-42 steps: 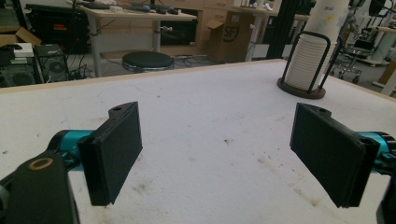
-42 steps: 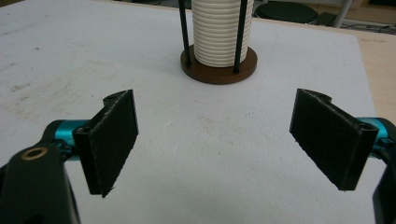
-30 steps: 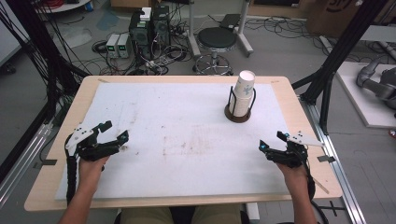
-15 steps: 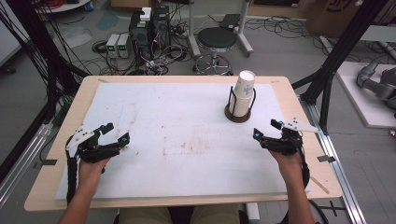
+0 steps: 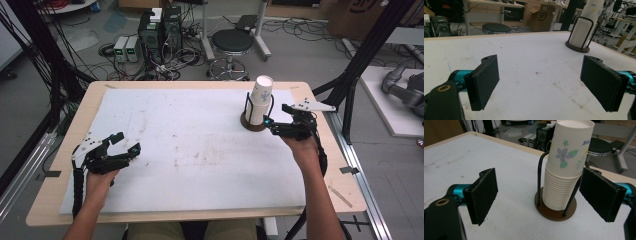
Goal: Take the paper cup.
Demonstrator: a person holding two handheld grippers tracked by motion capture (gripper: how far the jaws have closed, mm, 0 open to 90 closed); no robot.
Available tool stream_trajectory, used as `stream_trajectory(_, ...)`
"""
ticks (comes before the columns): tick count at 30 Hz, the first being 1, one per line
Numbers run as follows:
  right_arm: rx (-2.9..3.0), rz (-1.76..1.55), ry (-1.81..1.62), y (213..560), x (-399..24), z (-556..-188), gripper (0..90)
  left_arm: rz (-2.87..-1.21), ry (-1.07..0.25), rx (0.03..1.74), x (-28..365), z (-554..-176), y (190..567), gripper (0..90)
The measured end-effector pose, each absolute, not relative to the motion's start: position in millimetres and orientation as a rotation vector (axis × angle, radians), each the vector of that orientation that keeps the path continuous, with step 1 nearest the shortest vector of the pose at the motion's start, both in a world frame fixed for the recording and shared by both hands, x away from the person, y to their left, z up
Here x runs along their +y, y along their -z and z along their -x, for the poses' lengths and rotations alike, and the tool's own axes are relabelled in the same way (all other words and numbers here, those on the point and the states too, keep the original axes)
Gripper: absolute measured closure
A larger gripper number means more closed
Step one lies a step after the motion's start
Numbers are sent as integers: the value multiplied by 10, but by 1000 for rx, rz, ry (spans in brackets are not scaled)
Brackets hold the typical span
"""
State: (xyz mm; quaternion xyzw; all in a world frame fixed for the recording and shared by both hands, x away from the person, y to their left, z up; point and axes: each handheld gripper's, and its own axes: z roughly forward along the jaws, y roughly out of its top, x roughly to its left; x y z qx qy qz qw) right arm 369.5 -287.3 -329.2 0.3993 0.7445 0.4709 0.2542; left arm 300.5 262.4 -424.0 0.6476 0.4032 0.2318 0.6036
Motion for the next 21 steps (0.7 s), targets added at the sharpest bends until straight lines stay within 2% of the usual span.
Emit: stream_trajectory(21, 2038, -1161, -1169, 3046, -2755, -4500, 156, -1500, -526, 924, 2599, -3023, 4260, 157)
